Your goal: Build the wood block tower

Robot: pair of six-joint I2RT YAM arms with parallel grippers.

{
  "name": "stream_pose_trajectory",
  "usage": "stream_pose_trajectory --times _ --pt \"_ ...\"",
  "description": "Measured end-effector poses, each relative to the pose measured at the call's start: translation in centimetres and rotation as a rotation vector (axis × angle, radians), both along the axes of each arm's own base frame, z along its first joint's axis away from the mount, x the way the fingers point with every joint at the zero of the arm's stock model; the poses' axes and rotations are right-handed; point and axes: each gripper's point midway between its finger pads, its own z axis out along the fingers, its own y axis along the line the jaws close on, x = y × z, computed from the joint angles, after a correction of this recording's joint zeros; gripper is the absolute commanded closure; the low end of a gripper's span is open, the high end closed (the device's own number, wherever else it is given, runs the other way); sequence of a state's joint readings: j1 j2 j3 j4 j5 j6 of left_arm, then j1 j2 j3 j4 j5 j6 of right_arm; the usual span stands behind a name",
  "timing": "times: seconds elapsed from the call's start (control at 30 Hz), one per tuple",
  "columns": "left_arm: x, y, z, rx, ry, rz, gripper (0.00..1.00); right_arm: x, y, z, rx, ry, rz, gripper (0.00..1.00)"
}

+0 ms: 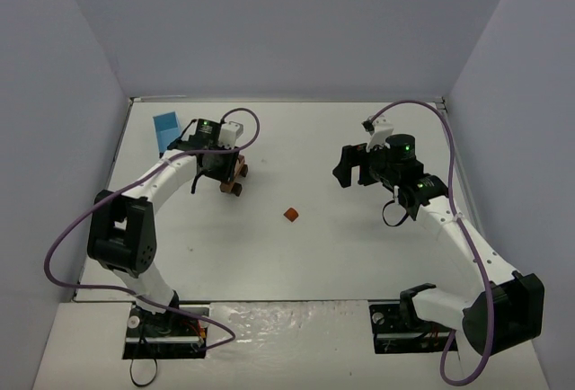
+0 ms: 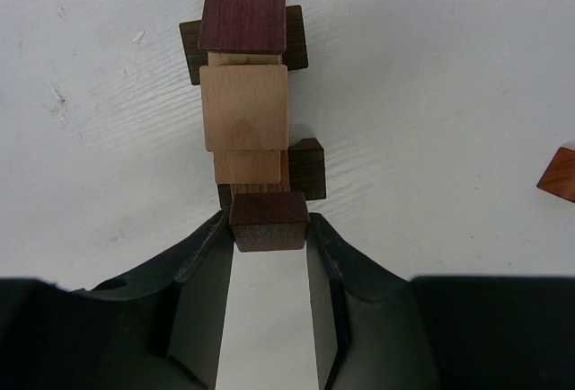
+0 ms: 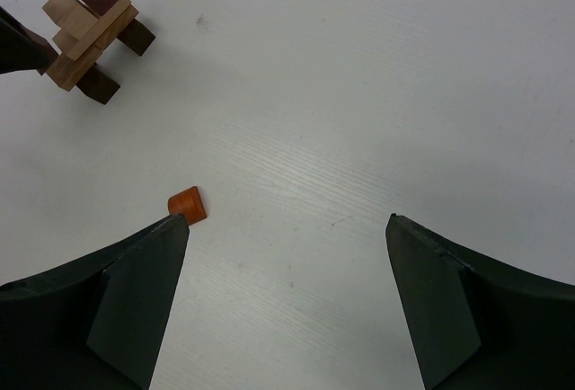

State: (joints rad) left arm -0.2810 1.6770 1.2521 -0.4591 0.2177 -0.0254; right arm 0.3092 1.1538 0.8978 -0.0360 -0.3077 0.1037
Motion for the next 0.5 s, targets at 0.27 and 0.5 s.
stream_pose_trajectory --times 0.27,0.5 --pt "0.39 0.07 -0.17 0.007 -0.005 0.005 0.93 0.00 0.00 0.00 -0.001 0.000 0.000 0.10" --pt "0.91 -0.08 -0.36 0.006 -0.008 0.005 0.92 0.01 -0.01 0.00 -0.001 -0.001 0.000 0.10"
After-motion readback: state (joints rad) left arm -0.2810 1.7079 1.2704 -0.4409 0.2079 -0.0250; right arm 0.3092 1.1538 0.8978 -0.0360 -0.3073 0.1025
